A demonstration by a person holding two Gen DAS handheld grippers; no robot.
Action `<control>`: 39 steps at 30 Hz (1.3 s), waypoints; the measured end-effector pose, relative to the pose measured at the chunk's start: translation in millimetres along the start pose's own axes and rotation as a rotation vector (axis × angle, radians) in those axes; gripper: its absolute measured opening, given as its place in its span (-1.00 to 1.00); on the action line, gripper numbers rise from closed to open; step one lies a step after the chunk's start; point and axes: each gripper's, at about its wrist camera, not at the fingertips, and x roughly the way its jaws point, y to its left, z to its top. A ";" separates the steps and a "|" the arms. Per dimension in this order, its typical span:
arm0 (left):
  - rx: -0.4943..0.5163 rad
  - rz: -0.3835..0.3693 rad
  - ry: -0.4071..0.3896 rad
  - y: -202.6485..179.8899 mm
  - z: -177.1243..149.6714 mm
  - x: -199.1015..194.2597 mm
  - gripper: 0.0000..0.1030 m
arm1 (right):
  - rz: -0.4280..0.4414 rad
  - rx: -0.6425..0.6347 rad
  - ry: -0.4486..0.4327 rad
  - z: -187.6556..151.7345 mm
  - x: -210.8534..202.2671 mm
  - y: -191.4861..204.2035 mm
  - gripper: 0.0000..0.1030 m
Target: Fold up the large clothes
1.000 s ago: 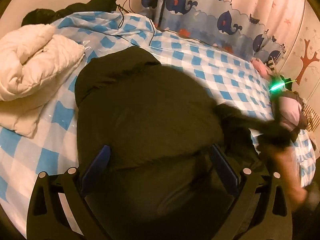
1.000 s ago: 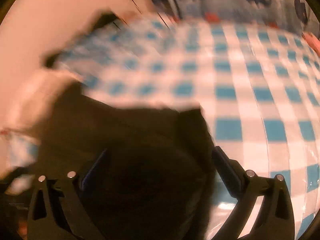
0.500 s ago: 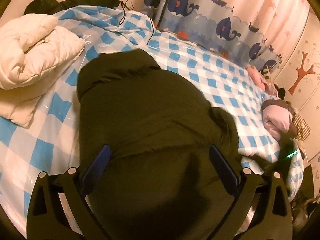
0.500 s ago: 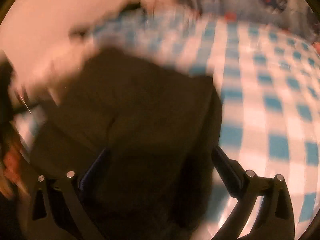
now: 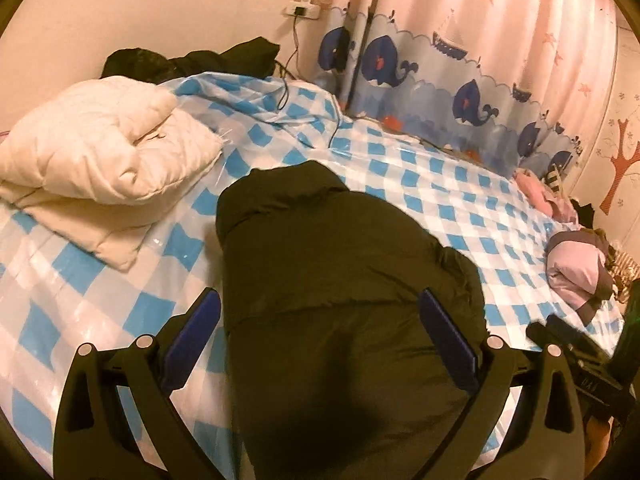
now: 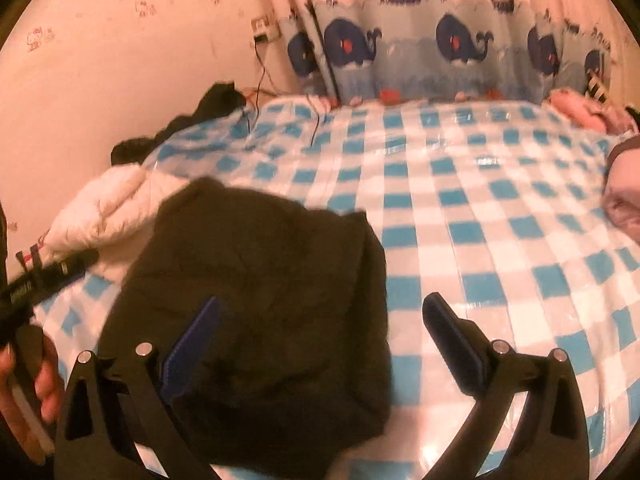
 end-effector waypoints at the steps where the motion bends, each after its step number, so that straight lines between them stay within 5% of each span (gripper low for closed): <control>1: 0.003 0.015 0.002 0.0 -0.9 -0.3 0.84 | 0.005 -0.012 -0.012 1.7 -0.7 12.4 0.89; 8: 0.026 0.126 0.008 -4.5 -3.6 0.4 0.84 | 0.032 -0.098 -0.098 1.5 -10.8 56.4 0.89; 13: 0.076 0.182 0.024 -14.6 -5.5 5.9 0.84 | -0.003 -0.085 -0.070 4.7 3.8 59.5 0.89; 39: 0.107 0.181 0.112 -35.2 -8.8 -11.6 0.84 | -0.015 -0.122 -0.012 3.5 -18.1 62.6 0.89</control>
